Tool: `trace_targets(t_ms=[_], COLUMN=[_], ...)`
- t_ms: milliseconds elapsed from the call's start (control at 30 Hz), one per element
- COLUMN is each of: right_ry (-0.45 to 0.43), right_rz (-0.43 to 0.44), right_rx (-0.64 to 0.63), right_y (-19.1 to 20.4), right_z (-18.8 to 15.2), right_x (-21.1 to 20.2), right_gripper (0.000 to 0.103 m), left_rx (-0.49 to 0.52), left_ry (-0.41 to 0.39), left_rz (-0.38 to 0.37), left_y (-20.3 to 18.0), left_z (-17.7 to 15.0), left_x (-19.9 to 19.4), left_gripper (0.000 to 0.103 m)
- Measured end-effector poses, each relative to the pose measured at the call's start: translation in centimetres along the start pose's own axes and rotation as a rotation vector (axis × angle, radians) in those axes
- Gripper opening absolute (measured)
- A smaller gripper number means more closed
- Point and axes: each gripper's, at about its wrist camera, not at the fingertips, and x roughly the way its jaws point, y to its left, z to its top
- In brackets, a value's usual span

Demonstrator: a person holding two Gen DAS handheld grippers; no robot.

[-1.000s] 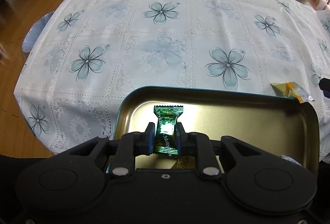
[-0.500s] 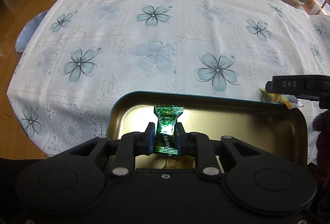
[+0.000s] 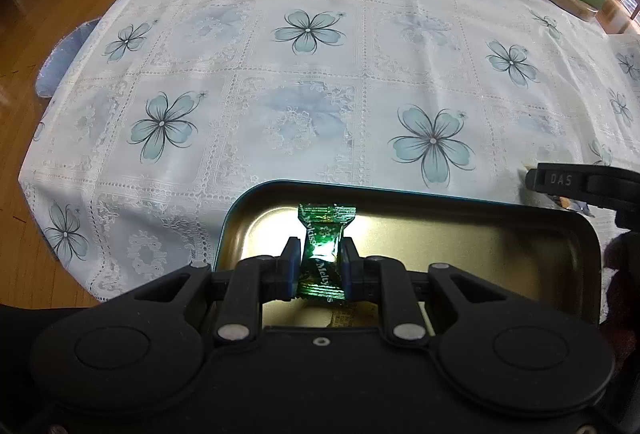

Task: Organize snacks
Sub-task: 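Carry the yellow-and-silver packet and green candy over the gold tray, then open the right tool to drop the yellow-and-silver packet while the left lowers the green candy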

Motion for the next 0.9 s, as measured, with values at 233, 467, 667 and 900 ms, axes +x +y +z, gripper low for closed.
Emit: trace_targets(t_ms=[233, 467, 667, 900], right_ry=[-0.158, -0.239, -0.218, -0.213], right_rz=[0.052, 0.146, 0.169, 0.180], right_rx=[0.065, 0.090, 0.065, 0.036], right_y=[-0.8, -0.9, -0.2, 0.3], right_z=[-0.7, -4.5, -9.3, -12.3], right_x=[-3.9, -7.8, -8.6, -9.0], right_gripper=[0.043, 0.043, 0.043, 0.043], left_rx=[0.023, 0.058, 0.084, 0.069], left_ry=[-0.024, -0.035, -0.047, -0.062], left_rz=[0.040, 0.049, 0.039, 0.021], left_y=[-0.3, -0.7, -0.9, -0.4], left_z=[-0.3, -1.2, -1.9, -3.7], left_x=[-0.1, -0.3, -0.6, -1.2], left_gripper=[0.027, 0.027, 0.027, 0.027])
